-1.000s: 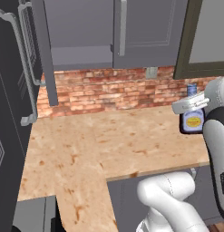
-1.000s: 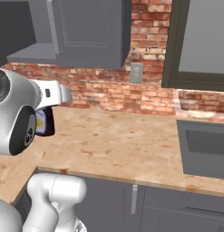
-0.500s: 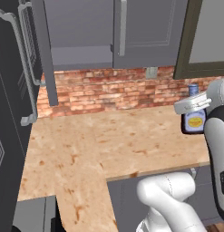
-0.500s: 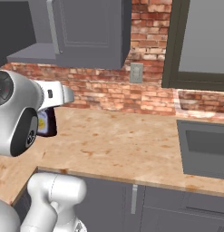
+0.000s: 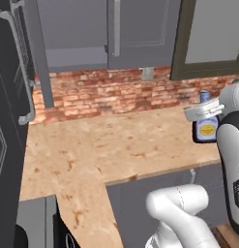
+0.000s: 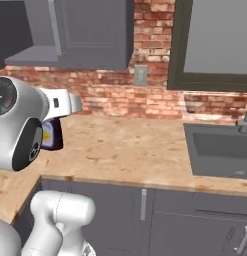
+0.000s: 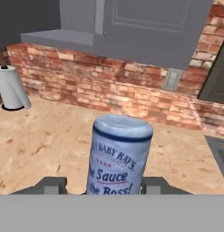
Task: The dining table condiment station is running low on condiment bottle. Refill the condiment station by opening the cabinet and taking the condiment bottle from the cabinet and placing it on the dining table.
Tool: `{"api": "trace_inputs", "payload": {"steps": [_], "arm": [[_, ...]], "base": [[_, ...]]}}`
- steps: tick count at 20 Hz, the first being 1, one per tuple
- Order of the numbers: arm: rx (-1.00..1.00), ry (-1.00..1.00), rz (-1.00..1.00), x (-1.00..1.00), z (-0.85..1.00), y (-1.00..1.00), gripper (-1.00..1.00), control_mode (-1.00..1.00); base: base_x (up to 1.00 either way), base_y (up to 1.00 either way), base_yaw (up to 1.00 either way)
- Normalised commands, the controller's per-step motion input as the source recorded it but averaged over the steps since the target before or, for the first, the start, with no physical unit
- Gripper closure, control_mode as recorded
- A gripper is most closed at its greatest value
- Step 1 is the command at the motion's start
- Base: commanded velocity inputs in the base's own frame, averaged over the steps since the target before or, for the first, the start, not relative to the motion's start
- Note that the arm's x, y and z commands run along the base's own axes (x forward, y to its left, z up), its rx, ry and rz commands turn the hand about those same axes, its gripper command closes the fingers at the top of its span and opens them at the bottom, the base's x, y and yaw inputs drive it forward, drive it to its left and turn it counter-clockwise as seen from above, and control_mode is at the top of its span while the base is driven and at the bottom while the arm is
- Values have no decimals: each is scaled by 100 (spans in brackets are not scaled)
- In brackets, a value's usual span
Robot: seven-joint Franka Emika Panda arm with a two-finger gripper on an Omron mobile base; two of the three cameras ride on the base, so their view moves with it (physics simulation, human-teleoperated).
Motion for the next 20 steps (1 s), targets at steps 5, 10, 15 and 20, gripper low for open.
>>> {"api": "trace_inputs", "payload": {"steps": [5,10,15,20], "arm": [[0,0,0,0,0,0,100,100],[0,0,0,0,0,0,100,100],[0,0,0,0,0,0,100,100],[0,0,0,0,0,0,100,100]], "base": [[-60,-57,-48],[-9,-83,-61],[0,-82,-63],[0,-81,-64]]}}
